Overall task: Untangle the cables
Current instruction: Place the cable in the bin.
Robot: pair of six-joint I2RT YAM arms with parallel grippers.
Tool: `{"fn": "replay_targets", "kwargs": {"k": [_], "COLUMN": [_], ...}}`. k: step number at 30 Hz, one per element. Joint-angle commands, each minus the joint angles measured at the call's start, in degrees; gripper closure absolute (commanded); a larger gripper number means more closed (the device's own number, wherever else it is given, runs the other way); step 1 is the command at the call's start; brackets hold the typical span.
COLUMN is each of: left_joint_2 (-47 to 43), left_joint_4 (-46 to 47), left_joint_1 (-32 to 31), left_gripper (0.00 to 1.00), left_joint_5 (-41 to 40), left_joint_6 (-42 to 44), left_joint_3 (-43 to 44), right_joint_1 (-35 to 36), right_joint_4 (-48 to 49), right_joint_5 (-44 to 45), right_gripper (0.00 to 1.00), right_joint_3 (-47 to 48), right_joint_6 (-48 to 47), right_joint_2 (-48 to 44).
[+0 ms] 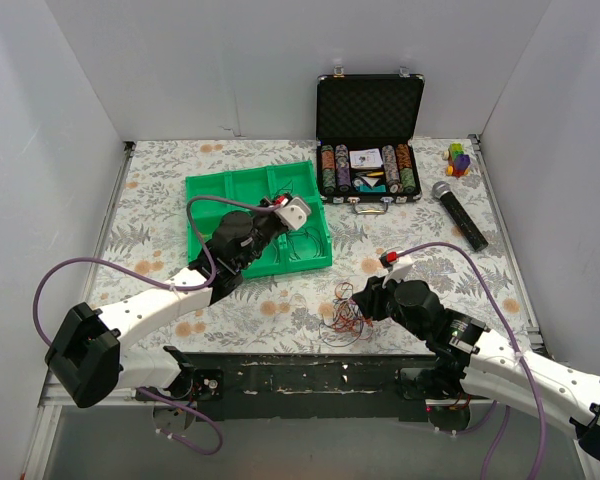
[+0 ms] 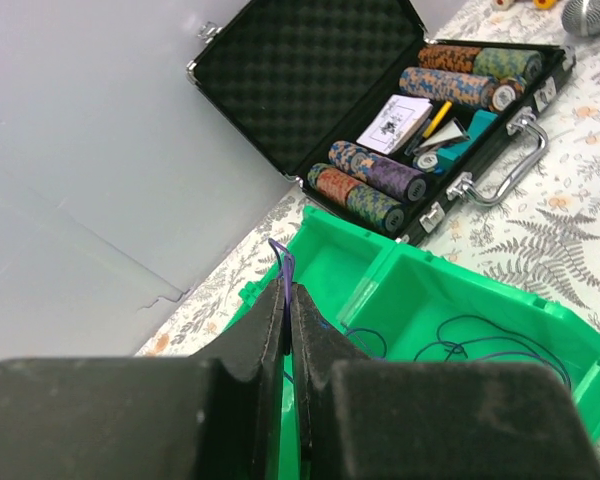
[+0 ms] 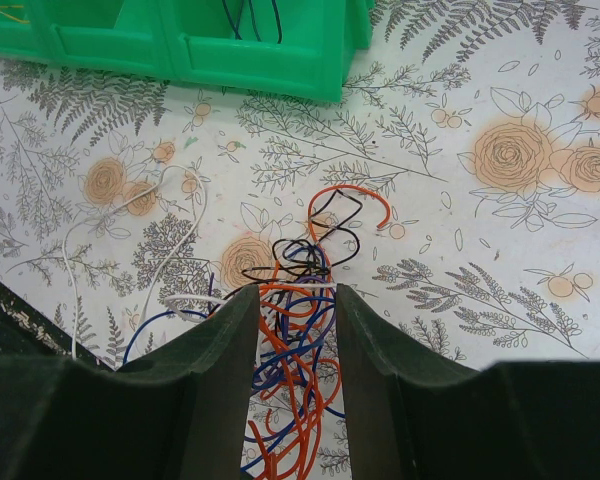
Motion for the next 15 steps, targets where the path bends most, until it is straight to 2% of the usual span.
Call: {"fn": "replay_targets", "kwargs": {"k": [1,5,12,15], "left_joint_2": [-1.1,-0.4,0.1,1.3], "left_joint_4": [-3.3,-3.5,-5.8,-6.2], "left_joint_1": [0.0,0.0,-0.2,-0.6], "left_gripper": [1.0,1.0,1.0,1.0], "left_joint_5": [2.6,4.5,16.3,16.4], "left_joint_6": [2.0,0.4,-2.2,-1.2], "left_joint_3": [-1.1,-1.1,0.3,0.4], "right_joint_1": [0.2,0.2,0.2,0.2], "right_joint_4": [2.8,2.6,2.6,2.3], "right_joint_5": [0.3,0.6,0.9,1.1], "right_gripper": [0.56,0.56,0.56,0.56], "right_joint_3": [0.1,0.8,1.5,1.4], "right_joint_6": [0.8,0.7,0.4,0.5], "right_joint_2": [-0.1,0.2,1.2,0.8]}}
